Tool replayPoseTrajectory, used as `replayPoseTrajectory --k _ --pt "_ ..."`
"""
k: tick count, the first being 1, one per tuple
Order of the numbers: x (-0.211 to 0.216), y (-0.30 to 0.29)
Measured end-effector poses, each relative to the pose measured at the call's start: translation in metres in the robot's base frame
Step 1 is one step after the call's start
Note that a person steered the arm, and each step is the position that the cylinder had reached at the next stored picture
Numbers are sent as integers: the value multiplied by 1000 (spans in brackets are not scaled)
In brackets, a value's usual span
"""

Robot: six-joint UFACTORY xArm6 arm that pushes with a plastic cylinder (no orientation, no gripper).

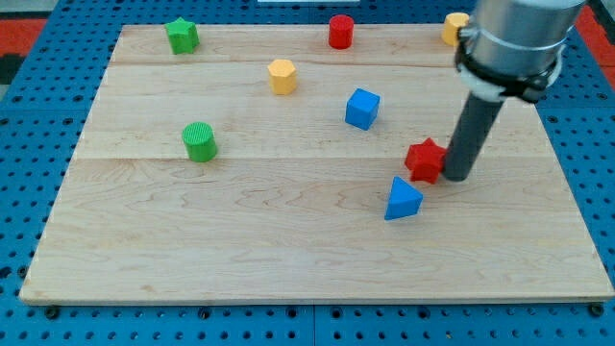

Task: Push the green circle towards red circle

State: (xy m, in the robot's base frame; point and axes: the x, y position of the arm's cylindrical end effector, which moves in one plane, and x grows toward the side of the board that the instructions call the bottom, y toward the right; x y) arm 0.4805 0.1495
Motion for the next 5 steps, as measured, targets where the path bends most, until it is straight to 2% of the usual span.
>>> replayPoseTrajectory --k 2,3,5 --pt "2 -100" --pt "-17 -23" --pt "37 -3"
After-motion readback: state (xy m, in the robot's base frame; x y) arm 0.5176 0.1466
